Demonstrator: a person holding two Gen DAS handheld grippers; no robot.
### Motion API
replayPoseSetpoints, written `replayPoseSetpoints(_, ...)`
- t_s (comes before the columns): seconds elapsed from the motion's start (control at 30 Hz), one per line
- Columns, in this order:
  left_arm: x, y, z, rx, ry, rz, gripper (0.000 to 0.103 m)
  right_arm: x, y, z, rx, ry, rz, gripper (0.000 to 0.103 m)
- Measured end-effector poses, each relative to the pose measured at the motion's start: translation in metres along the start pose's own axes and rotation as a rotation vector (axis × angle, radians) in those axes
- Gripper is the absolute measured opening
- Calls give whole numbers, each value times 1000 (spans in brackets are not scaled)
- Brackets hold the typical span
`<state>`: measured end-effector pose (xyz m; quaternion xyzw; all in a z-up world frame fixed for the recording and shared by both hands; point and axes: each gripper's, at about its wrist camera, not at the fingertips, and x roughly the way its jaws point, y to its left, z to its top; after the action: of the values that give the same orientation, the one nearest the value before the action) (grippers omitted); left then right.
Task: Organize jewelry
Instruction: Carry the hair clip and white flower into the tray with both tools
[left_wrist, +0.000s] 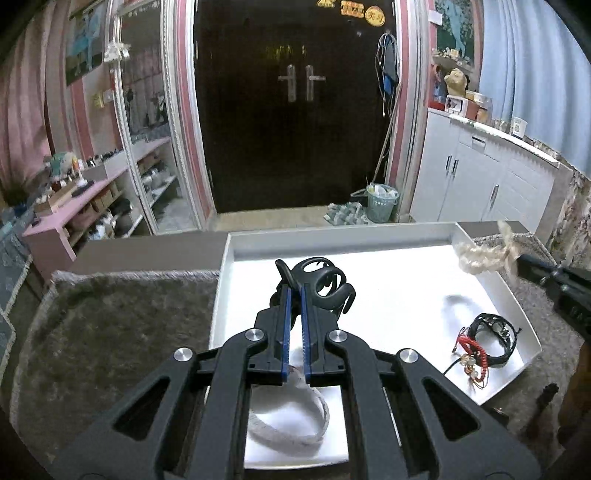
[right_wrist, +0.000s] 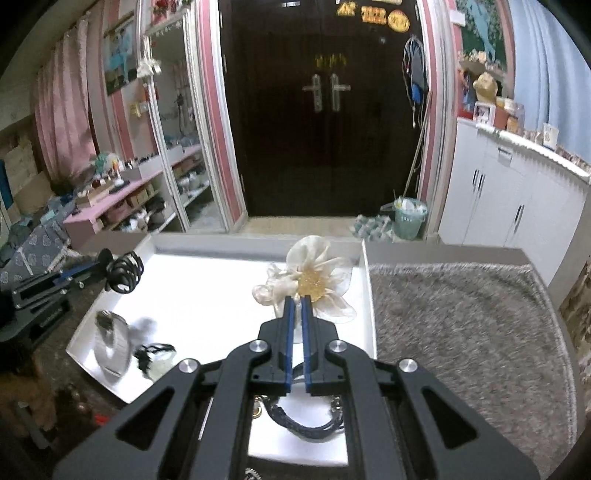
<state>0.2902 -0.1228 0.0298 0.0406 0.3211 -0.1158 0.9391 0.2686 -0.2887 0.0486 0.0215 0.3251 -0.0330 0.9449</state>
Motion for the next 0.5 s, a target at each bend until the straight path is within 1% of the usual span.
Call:
replayPoseSetpoints(0.23, 28, -8, -20, 31, 87, -26, 3, 37, 4, -22, -22, 121, 8, 3)
replayPoseSetpoints(0.33, 37, -6, -24, 19, 109, -38, 3, 44, 5, -27, -22, 144, 14, 3)
replayPoseSetpoints(0.5, 38, -8, -23, 21, 102, -26, 3, 47, 3, -29, -20, 148, 17, 4)
